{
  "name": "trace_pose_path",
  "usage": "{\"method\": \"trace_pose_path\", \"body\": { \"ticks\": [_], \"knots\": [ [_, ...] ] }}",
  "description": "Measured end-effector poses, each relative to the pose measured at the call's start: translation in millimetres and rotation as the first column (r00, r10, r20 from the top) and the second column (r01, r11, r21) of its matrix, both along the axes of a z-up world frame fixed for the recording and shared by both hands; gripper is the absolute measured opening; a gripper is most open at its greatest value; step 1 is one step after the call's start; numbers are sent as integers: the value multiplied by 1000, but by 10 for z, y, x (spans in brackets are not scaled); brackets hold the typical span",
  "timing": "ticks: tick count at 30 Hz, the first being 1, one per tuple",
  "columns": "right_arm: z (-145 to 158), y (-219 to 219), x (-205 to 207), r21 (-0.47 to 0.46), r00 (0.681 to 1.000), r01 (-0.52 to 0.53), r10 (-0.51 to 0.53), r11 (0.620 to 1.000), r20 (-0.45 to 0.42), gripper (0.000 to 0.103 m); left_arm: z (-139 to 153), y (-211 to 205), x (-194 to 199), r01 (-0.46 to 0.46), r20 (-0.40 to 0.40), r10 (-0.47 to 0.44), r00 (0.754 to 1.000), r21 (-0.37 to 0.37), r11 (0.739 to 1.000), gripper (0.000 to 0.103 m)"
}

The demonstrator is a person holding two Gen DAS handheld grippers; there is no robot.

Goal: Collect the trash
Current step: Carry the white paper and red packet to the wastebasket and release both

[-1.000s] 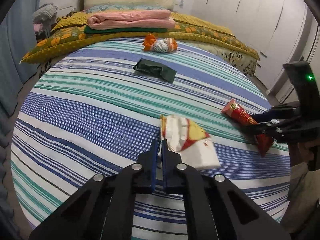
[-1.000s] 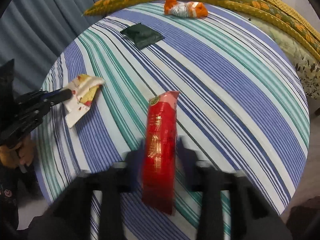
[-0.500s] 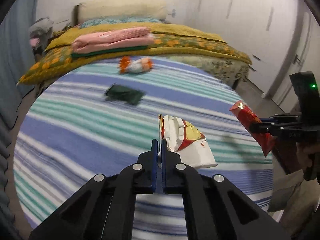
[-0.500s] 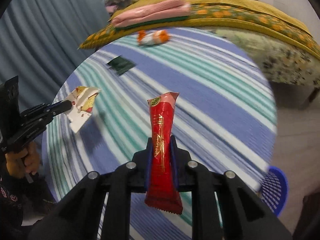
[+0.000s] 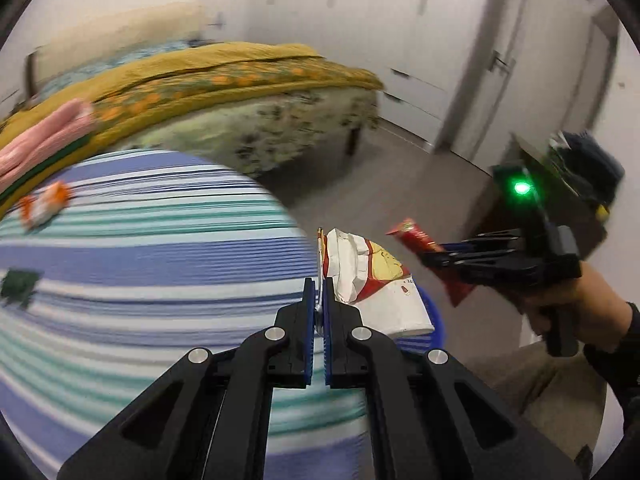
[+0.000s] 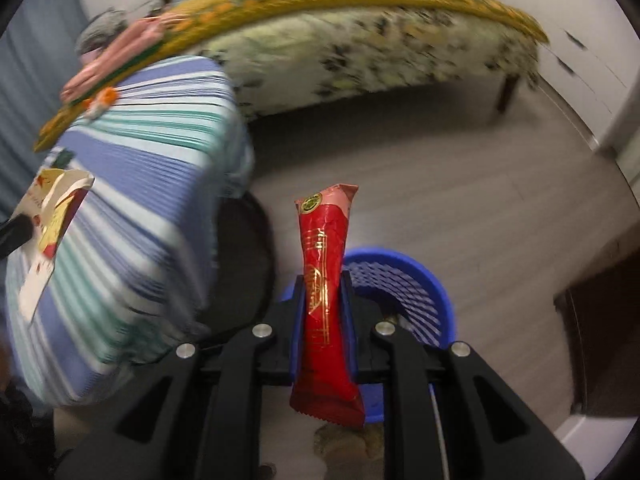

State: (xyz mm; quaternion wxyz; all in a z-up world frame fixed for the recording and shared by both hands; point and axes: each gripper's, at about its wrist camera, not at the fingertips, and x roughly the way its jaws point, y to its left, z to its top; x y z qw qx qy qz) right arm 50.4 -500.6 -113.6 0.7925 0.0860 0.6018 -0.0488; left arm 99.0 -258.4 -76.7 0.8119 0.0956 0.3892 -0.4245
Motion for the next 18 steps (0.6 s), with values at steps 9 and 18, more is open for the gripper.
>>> {"method": "trace_pose_path", "body": {
  "ticks": [9, 18],
  "knots": [
    [-308, -460, -237, 22, 994, 99, -98, 995, -41, 16, -634, -1078, -122, 54, -69, -49, 996, 79, 995, 2],
    [-371, -723, -300, 9, 983, 182, -181, 983, -25, 55, -1113, -1485, -107, 60, -102, -48, 994, 118, 991, 48]
  ]
}}
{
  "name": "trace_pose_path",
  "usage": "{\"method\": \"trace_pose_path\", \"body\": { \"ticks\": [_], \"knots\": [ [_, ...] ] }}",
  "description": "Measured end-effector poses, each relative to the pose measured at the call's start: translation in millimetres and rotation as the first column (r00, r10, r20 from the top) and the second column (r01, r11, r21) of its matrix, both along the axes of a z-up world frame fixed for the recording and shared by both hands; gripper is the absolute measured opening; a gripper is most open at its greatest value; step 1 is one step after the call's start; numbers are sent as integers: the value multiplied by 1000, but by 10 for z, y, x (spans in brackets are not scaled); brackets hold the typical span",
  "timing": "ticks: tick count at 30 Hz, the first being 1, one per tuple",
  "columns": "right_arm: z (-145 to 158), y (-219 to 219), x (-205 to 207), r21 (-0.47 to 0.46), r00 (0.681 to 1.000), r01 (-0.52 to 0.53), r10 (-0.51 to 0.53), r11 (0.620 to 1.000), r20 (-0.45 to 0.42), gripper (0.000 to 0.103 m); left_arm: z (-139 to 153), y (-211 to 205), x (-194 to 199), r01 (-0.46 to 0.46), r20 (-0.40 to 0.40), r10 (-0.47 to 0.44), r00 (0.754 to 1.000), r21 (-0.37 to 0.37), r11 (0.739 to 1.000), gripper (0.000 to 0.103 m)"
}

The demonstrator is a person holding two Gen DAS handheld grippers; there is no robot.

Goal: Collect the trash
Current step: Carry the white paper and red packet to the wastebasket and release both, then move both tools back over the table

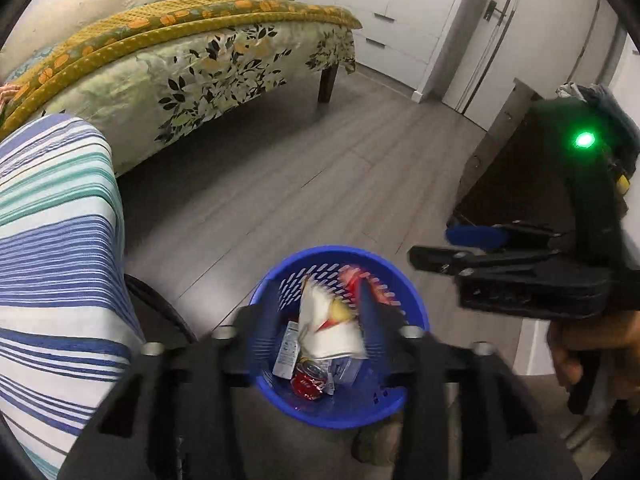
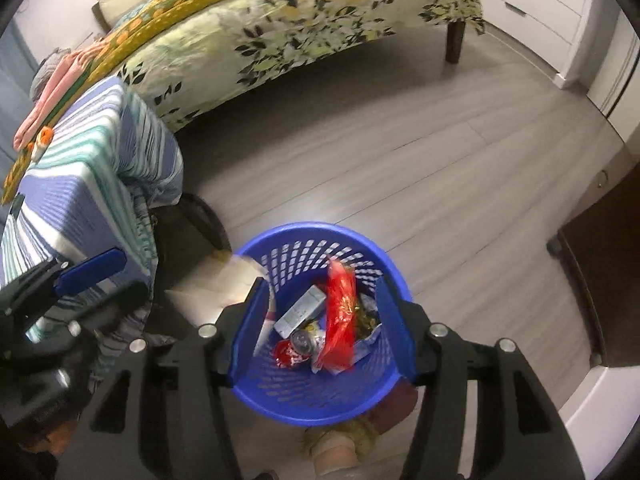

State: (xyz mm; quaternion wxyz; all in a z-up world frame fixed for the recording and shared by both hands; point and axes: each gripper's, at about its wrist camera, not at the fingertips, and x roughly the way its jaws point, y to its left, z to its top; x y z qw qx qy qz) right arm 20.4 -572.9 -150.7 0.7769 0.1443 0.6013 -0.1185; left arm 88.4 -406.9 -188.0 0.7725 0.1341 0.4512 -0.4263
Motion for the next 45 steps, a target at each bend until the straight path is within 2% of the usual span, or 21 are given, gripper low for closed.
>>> {"method": "trace_pose_path", "body": {
  "ticks": [3, 5, 7, 8, 9, 12, 17, 20, 24, 27, 32, 38, 40, 42, 45],
  "knots": [
    [50, -61, -17, -15, 1000, 24, -24, 1000, 19, 57, 99, 95, -66, -7, 17, 7, 1000, -22, 1000, 65],
    [101, -42, -9, -50, 999, 28, -27, 998, 37, 66, 229, 205, -109, -14, 42, 16, 999, -41, 999, 75],
    [172, 22, 1, -96, 998, 29, -24, 995, 61, 82, 406, 382, -168, -17, 71, 22, 997, -69, 998, 84],
    [218, 68, 1, -122, 997, 31, -22, 992, 75, 86, 478, 471, -184, -21, 87, 27, 996, -78, 997, 90],
    [260, 110, 4, -143, 996, 32, -19, 989, 89, 90, 556, 592, -212, -26, 112, 35, 993, -86, 996, 91],
    [403, 309, 20, -183, 987, 14, 15, 983, 158, 90, 701, 1028, -234, -54, 168, 65, 984, -68, 996, 92],
    [623, 816, 96, -265, 952, -84, 156, 961, 263, 90, 680, 1840, -81, -176, 224, 170, 960, 9, 984, 95],
    [685, 1236, 206, -264, 929, -145, 223, 954, 296, 91, 575, 2359, 82, -282, 242, 257, 936, 75, 957, 95],
    [679, 1924, 348, -192, 896, -250, 301, 949, 326, 91, 488, 3006, 293, -398, 235, 365, 901, 112, 911, 95],
    [644, 2490, 509, -160, 866, -356, 389, 921, 314, 91, 471, 3472, 477, -473, 235, 438, 867, 119, 873, 95],
    [508, 3322, 846, -137, 814, -497, 515, 857, 267, 91, 452, 3946, 763, -548, 209, 519, 829, 113, 829, 95],
    [199, 3899, 1101, -156, 765, -594, 614, 789, 196, 91, 396, 4197, 1214, -614, 152, 597, 788, 116, 781, 95],
    [121, 3955, 1132, -154, 762, -603, 623, 782, 179, 92, 403, 4217, 1383, -643, 143, 628, 765, 107, 758, 95],
    [95, 3927, 1172, -129, 774, -592, 606, 795, 184, 92, 424, 4168, 1559, -673, 140, 660, 738, 97, 733, 95],
    [42, 3869, 1225, -74, 801, -568, 572, 819, 178, 97, 446, 4080, 1873, -728, 138, 715, 685, 83, 681, 95]
  ]
}}
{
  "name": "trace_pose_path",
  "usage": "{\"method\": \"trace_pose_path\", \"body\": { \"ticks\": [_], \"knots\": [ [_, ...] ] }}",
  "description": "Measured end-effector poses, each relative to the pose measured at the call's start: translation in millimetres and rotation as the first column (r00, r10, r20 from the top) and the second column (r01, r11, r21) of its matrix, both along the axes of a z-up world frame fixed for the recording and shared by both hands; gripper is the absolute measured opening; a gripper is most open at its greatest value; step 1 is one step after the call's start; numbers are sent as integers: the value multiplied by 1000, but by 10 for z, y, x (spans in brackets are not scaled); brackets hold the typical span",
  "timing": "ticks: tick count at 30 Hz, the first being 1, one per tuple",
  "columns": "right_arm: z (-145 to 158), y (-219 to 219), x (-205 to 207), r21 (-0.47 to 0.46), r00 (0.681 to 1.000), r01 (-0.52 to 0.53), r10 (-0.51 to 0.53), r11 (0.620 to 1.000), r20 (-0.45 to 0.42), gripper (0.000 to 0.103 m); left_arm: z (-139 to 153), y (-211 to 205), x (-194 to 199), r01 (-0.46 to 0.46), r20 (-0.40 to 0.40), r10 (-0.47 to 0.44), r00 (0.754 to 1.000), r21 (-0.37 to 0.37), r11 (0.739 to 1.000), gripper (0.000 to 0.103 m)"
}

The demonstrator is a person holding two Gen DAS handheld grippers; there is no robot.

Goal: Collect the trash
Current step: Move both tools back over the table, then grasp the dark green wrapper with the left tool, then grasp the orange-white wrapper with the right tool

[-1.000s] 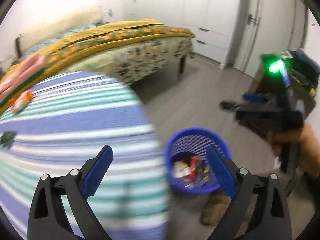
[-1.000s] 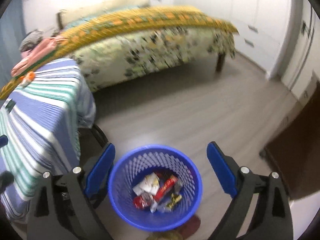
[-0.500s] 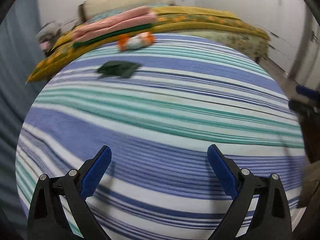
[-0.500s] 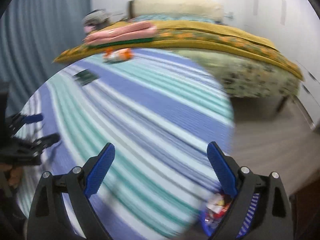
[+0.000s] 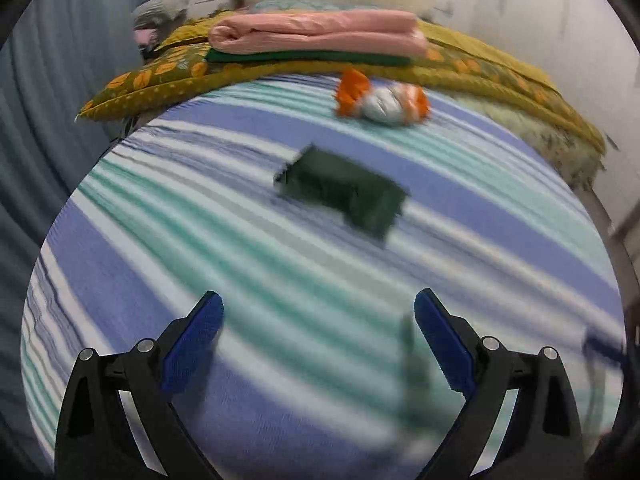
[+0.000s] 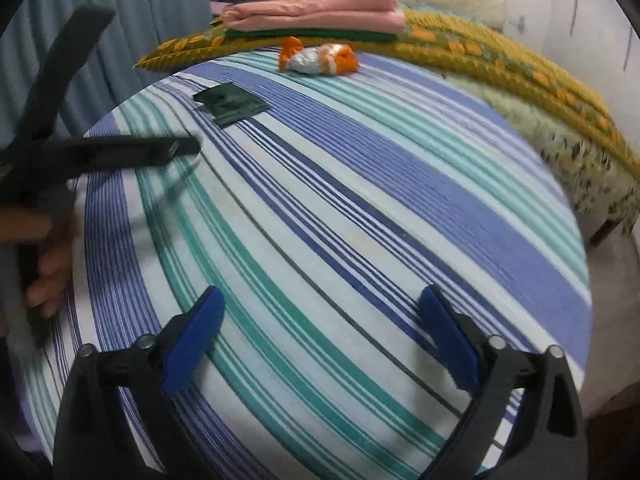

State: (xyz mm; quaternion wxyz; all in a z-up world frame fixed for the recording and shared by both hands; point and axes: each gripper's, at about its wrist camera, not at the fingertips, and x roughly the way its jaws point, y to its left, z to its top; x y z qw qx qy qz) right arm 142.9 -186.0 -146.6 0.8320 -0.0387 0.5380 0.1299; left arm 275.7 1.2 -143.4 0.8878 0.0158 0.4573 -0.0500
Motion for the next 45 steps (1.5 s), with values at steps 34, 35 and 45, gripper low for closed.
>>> {"method": "trace_pose_path", "body": {
  "ticks": [34, 35, 45],
  "knots": [
    [-8, 33, -15, -13, 1000, 4, -4, 1000, 1, 98, -64, 51, 681, 123, 28, -124, 992, 36, 992, 45],
    [-9, 33, -14, -12, 1000, 4, -4, 1000, 1, 98, -56, 58, 669, 137, 27, -138, 990, 34, 990, 39],
    [26, 45, 174, 18, 999, -35, 35, 999, 6, 98, -32, 455, 84, 203, -4, -203, 979, -7, 979, 68]
  ]
}}
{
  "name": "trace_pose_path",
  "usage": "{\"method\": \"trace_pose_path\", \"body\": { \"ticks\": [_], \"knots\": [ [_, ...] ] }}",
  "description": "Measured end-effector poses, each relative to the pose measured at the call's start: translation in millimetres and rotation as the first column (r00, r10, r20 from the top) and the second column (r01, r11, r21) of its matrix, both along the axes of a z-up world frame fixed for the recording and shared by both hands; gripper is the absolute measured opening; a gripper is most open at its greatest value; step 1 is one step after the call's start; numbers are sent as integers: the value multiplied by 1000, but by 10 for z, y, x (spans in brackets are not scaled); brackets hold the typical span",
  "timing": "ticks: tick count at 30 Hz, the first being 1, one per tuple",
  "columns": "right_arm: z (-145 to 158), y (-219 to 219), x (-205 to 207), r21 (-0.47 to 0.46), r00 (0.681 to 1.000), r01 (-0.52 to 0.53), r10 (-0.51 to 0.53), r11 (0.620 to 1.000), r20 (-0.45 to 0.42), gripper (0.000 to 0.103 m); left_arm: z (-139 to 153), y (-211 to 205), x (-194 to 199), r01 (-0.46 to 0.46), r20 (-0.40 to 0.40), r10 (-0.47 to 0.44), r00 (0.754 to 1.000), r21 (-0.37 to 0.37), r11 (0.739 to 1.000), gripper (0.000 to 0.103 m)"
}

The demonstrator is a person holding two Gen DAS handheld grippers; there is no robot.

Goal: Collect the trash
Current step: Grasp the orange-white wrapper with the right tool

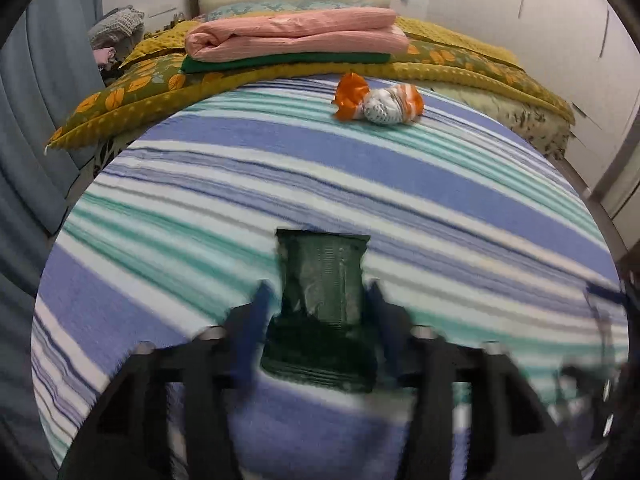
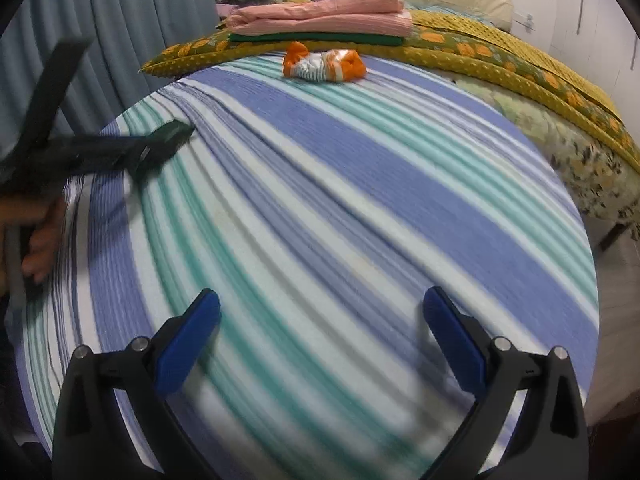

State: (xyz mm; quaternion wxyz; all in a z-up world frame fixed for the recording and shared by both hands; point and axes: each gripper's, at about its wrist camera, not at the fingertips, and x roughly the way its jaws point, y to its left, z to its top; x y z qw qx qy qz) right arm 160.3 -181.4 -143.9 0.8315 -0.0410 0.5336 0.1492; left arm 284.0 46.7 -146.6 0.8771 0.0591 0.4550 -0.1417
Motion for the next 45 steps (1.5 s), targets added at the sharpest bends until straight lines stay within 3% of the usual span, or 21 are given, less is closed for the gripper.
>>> {"method": "trace_pose_path", "body": {
  "ticks": [1, 5, 9, 16, 20, 25, 26, 29, 30, 36, 40, 43, 45],
  "knots": [
    [7, 12, 114, 1, 1000, -5, 5, 1000, -1, 98, -8, 19, -21, 1, -1, -1, 1000, 1, 1000, 79],
    [0, 6, 691, 31, 1000, -15, 14, 999, 7, 98, -55, 21, -44, 22, 14, -23, 1000, 48, 999, 90],
    [-50, 16, 1228, 35, 1000, -16, 15, 999, 18, 98, -76, 40, -15, 19, -1, -19, 1000, 43, 999, 97],
    [-91, 207, 2068, 123, 998, -34, 27, 992, 59, 99, -87, 53, -1, 15, -6, -14, 1000, 40, 999, 98],
    [-124, 387, 2451, 103, 993, -72, 62, 992, 97, 98, -88, 55, 2, 15, -7, -15, 1000, 39, 999, 98],
    [-297, 406, 2769, 233, 998, -63, 67, 970, -7, 97, -88, 54, 4, 15, -7, -15, 1000, 38, 999, 98],
    [-330, 395, 2773, 268, 996, -69, 84, 961, -42, 93, -88, 55, 6, 15, -7, -15, 1000, 38, 999, 98],
    [-324, 325, 2661, 329, 992, -83, 111, 941, -67, 64, -88, 53, 8, 15, -7, -15, 1000, 39, 999, 98],
    [-322, 309, 2621, 337, 990, -82, 114, 938, -77, 46, -89, 55, 10, 15, -7, -15, 1000, 39, 999, 98],
    [-125, 282, 2224, 328, 991, -64, 98, 943, -88, 43, -89, 56, 13, 15, -7, -15, 1000, 38, 999, 98],
    [41, -37, 1711, 309, 992, 84, -49, 947, -117, 43, -88, 54, 13, 15, -7, -15, 1000, 38, 999, 98],
    [64, -264, 1247, 209, 971, 206, -172, 956, -168, 45, -88, 53, 12, 15, -7, -15, 1000, 38, 999, 98],
    [77, -356, 953, 210, 959, 247, -208, 946, -190, 47, -88, 55, 13, 15, -7, -15, 1000, 38, 999, 98]
  ]
}}
